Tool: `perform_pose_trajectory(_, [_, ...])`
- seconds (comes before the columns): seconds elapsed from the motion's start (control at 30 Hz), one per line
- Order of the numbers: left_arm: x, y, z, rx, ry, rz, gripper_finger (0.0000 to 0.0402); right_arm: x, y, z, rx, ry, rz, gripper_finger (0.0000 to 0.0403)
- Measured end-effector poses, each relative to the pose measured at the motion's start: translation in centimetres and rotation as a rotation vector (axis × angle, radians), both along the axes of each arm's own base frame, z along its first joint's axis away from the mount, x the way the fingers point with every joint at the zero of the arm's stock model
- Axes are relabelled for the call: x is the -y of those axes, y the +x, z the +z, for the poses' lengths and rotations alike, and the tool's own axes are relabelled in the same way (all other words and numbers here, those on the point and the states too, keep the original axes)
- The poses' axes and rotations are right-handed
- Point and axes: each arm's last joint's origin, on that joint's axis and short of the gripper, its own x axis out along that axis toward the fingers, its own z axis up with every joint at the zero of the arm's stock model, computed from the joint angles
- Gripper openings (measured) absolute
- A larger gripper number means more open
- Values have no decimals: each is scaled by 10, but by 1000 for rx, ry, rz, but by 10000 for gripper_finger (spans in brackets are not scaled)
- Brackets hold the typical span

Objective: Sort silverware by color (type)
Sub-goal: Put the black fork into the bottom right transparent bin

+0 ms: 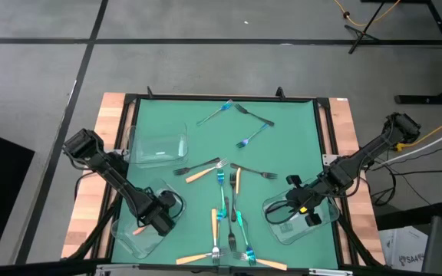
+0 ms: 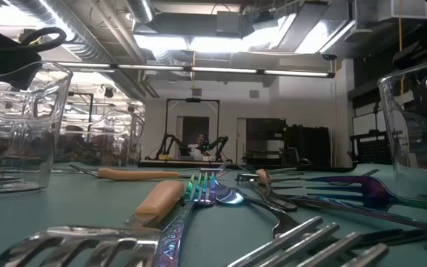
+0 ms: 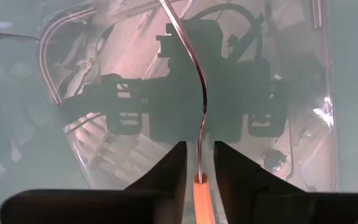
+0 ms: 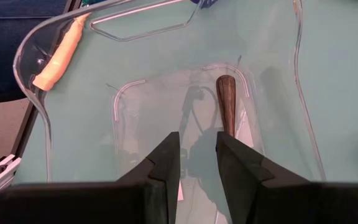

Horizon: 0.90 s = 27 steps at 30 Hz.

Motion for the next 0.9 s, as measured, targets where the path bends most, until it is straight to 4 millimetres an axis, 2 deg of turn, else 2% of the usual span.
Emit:
perform_pose_trajectory(0.2, [-3, -4, 10, 19, -11, -3, 107, 0, 0, 0, 0, 0, 0, 96])
perform_pose_trajectory(0.73, [-19, -19, 74, 282, -114, -92, 114, 0, 0, 0, 2, 1, -1, 96])
perform_pose_trajectory(0.9, [-30, -19, 90, 423, -27, -196, 114, 0, 1, 1, 7, 18, -38, 96])
